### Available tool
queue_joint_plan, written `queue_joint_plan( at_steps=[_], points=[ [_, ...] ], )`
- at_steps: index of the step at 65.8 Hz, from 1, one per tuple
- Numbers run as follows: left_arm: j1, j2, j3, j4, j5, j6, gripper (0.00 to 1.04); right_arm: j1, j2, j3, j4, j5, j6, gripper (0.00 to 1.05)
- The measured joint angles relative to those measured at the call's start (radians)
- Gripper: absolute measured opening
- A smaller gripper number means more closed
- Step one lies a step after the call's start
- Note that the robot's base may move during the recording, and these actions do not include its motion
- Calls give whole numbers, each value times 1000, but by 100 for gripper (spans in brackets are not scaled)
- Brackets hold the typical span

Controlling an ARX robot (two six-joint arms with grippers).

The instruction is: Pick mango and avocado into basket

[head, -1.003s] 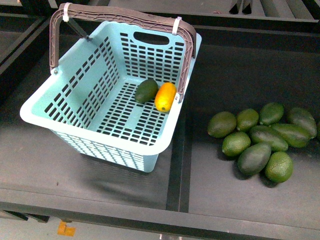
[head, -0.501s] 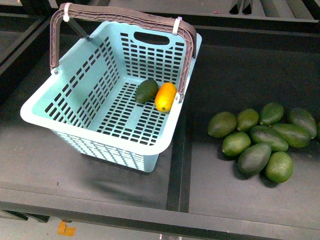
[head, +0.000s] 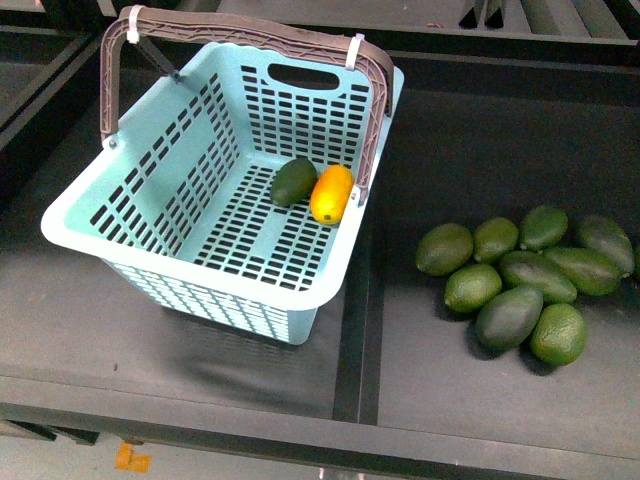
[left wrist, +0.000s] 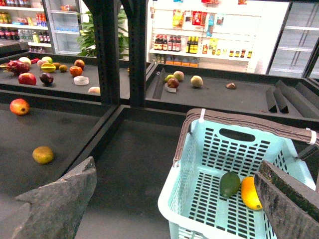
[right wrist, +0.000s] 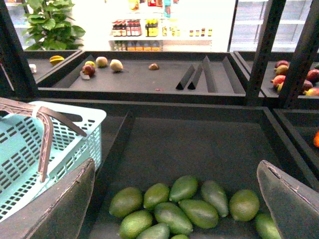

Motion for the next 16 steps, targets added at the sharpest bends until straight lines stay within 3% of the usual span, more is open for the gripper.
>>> queue_joint_plan(
  at_steps=[16],
  points=[
    [0, 0, 0, 0, 0, 0, 96, 0, 0, 0, 0, 0, 0, 96]
  ],
)
